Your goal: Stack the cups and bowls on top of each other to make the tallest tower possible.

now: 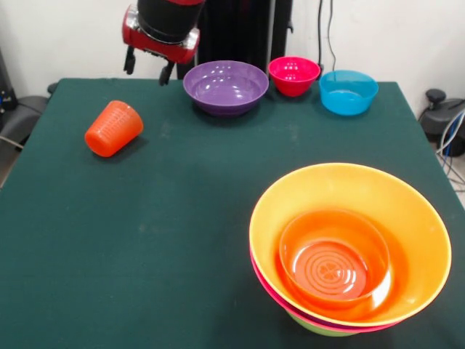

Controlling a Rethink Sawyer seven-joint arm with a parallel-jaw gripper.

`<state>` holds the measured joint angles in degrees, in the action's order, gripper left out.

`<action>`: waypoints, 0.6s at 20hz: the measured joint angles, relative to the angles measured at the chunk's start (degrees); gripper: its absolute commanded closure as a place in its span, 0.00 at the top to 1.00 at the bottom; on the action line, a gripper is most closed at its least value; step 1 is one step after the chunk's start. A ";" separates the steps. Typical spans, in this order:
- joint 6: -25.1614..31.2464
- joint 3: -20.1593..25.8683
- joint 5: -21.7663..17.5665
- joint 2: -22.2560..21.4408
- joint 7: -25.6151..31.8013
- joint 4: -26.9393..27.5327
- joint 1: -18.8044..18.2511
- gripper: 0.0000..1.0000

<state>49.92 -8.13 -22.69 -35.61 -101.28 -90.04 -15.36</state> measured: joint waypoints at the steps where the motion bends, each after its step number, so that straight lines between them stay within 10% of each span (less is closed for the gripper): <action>1: -0.06 0.00 0.19 0.01 0.00 -0.35 0.00 1.00; 12: -3.41 0.30 5.30 0.01 0.00 -6.72 0.60 1.00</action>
<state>46.51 -7.82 -17.39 -35.60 -101.28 -96.77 -14.76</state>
